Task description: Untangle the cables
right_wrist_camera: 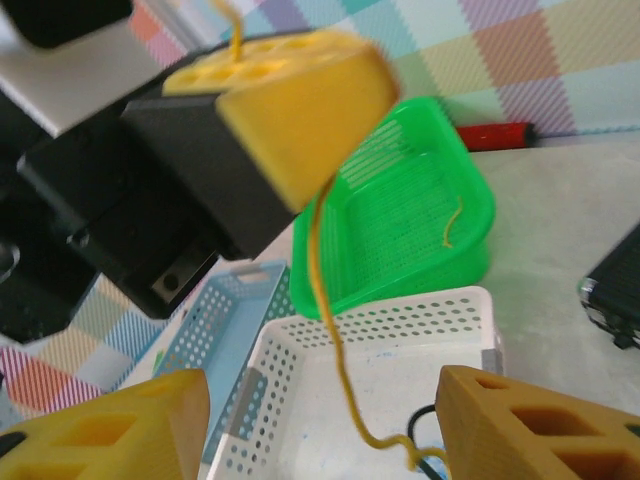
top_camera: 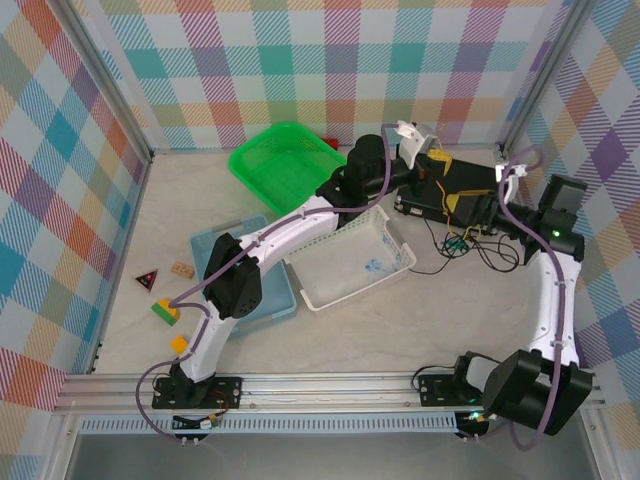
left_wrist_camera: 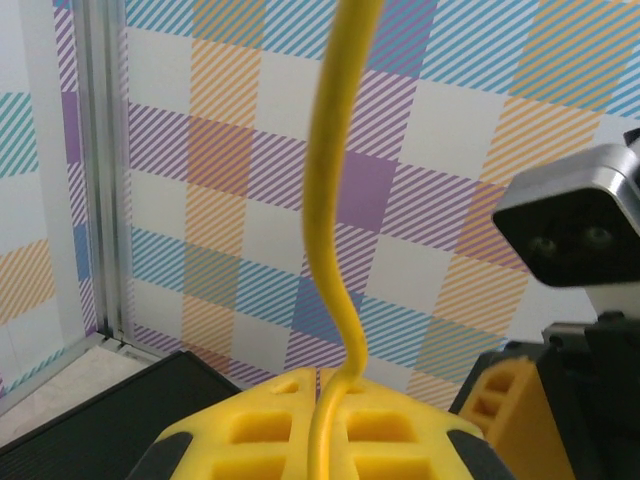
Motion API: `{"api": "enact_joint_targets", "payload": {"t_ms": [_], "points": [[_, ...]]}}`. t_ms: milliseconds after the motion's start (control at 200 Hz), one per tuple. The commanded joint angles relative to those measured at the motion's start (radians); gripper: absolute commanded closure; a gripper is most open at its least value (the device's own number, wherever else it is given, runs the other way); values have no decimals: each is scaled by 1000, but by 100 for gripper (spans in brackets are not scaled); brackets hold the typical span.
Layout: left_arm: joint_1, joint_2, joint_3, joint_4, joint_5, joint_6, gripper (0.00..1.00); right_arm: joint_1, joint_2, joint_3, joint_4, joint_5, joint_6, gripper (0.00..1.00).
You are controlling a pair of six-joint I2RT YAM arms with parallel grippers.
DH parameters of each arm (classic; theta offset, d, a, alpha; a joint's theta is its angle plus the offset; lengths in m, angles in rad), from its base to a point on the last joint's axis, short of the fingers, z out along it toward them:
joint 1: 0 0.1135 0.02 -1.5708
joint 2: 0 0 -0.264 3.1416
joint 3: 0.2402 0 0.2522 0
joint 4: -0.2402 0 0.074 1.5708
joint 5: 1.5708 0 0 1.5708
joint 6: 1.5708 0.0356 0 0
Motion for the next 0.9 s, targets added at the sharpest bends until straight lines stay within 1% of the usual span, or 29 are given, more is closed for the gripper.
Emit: {"api": "enact_joint_targets", "payload": {"t_ms": [0,70,150,210,325,365,385,410,430,455,490,545,615,645,665,690,745,780,810,835,895], "points": [[2,-15,41,10,21,-13,100,18,1,-14,36,-39,-135,39],[2,-25,30,9,25,-14,100,29,15,-10,41,-41,-156,42],[0,-38,23,2,37,-12,100,54,40,23,-15,-21,-218,46],[0,-44,22,-9,42,-9,100,75,54,43,-50,-7,-257,46],[-1,-58,22,-22,43,-5,100,113,70,54,-61,18,-293,49],[0,-63,22,-23,44,-5,100,127,76,61,-69,31,-302,52],[-2,-64,22,-23,46,-5,100,130,79,62,-67,35,-302,57],[-2,-66,22,-25,48,-5,100,134,83,65,-66,38,-299,66],[-3,-68,22,-28,50,-4,100,135,83,65,-60,43,-293,78],[-2,-71,22,-32,52,-5,100,135,83,65,-54,50,-283,89],[-3,-76,18,-37,54,-3,100,135,77,66,-51,65,-281,99],[-3,-93,-3,-39,45,6,100,135,65,67,-49,92,-285,100],[0,-128,-60,-19,26,16,94,132,59,75,-58,114,-290,100],[3,-141,-88,-1,13,16,90,131,62,82,-70,119,-292,100],[4,-152,-106,11,2,14,83,132,65,87,-77,120,-292,100],[6,-162,-126,21,-5,14,72,132,70,92,-83,120,-291,100],[14,-183,-157,29,-5,12,43,132,76,97,-81,119,-273,100],[20,-200,-182,34,-2,6,30,129,76,96,-73,114,-257,100],[27,-219,-216,45,2,-3,24,128,78,95,-58,109,-240,100],[34,-235,-246,62,11,-12,20,124,77,95,-49,105,-225,100],[54,-283,-331,97,59,-36,15,112,75,101,-23,94,-184,100]]}}
